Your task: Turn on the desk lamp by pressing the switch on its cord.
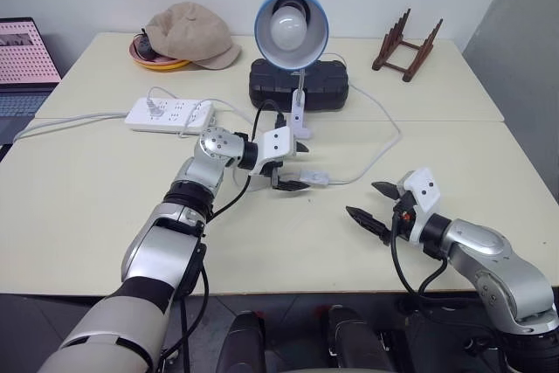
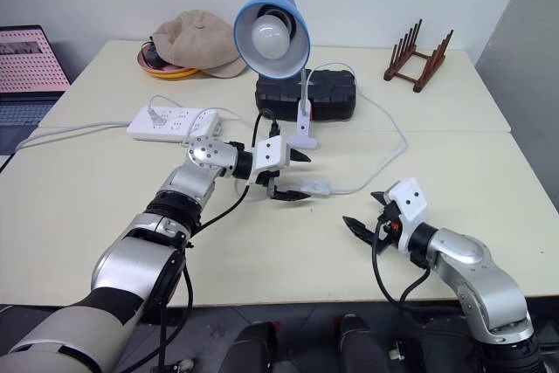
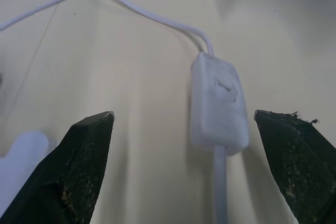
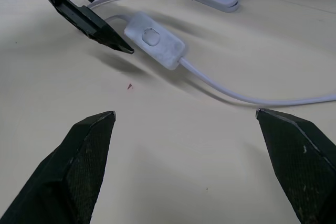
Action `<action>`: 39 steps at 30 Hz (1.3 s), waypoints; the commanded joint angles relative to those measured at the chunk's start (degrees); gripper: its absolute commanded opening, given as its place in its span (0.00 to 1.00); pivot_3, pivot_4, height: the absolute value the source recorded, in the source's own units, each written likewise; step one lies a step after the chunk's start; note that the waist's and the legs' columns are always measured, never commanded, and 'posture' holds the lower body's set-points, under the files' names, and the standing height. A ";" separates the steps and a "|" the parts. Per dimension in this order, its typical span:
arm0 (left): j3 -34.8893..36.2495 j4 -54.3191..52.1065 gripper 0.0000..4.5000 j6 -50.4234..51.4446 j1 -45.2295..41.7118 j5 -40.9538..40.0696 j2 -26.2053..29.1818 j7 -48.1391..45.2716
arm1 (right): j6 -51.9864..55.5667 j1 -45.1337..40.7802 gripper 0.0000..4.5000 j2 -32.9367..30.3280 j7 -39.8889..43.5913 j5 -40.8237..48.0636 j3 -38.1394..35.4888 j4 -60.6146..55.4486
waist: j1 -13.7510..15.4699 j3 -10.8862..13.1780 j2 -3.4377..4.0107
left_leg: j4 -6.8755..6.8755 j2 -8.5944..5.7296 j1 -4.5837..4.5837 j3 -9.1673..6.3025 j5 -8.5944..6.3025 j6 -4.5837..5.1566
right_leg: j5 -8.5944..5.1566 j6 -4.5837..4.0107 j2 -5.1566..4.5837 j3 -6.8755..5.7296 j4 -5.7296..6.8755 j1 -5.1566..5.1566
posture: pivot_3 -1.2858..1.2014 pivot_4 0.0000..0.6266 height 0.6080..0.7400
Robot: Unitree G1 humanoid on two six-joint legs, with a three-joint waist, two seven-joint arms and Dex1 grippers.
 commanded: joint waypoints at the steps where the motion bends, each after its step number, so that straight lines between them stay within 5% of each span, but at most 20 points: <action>1: -1.07 0.71 0.99 -4.39 -1.51 0.88 0.03 0.79 | -0.26 -0.04 1.00 -0.01 -0.48 0.60 -1.02 -2.08 | -0.01 0.00 0.00 | 0.00 0.00 0.00 0.00 0.00 0.00 | 0.00 0.00 0.00 0.01 0.00 0.00 | 0.52 0.24 1.00; 3: -1.60 1.27 0.99 -5.80 -1.54 1.30 0.08 0.78 | -0.27 -0.08 1.00 0.00 -0.59 0.65 -1.00 -2.02 | -0.01 0.00 0.00 | 0.00 0.00 0.00 0.00 0.00 0.00 | 0.00 0.00 0.00 0.01 0.00 0.01 | 0.52 0.24 1.00; 19: -2.52 4.79 0.26 -10.84 -1.93 2.72 0.56 2.93 | -1.01 -0.58 1.00 0.16 -0.42 0.42 -0.44 -1.20 | 0.00 0.00 0.00 | 0.00 0.00 0.00 0.00 0.00 0.00 | 0.00 0.00 0.00 0.00 0.01 0.01 | 0.52 0.24 1.00; 22: -1.91 4.84 0.25 -9.32 -1.95 1.88 0.27 2.65 | -1.07 -0.59 1.00 0.23 -0.45 0.26 -0.21 -1.13 | 0.00 0.00 0.00 | 0.01 0.00 0.00 0.00 0.00 0.00 | 0.00 0.00 0.00 0.01 0.01 0.01 | 0.52 0.24 1.00; 29: 5.74 -10.36 0.25 19.92 3.54 -11.57 -0.82 -2.78 | 15.63 -1.70 1.00 9.99 -9.53 13.88 -7.46 -2.05 | -0.26 -0.01 0.02 | -0.01 0.02 0.00 -0.03 0.00 0.00 | 0.00 -0.01 0.02 -0.01 0.05 0.00 | 0.52 0.24 1.00; 34: 9.40 -32.18 0.25 36.24 13.86 -18.67 -1.51 4.17 | 27.98 -9.45 1.00 24.80 -29.42 38.51 -21.05 4.69 | -1.07 -0.04 0.08 | -0.01 0.09 0.07 -0.04 0.01 0.00 | 0.15 -0.26 0.01 0.00 0.11 0.03 | 0.52 0.24 1.00; 39: 8.42 -48.06 0.25 42.23 21.57 -20.17 -3.14 11.72 | 27.78 -17.00 1.00 29.24 -47.37 56.24 -24.40 12.18 | -1.02 -0.07 0.12 | 0.00 0.07 0.09 -0.09 0.07 0.09 | 0.17 -0.27 0.01 -0.02 0.14 0.05 | 0.52 0.24 1.00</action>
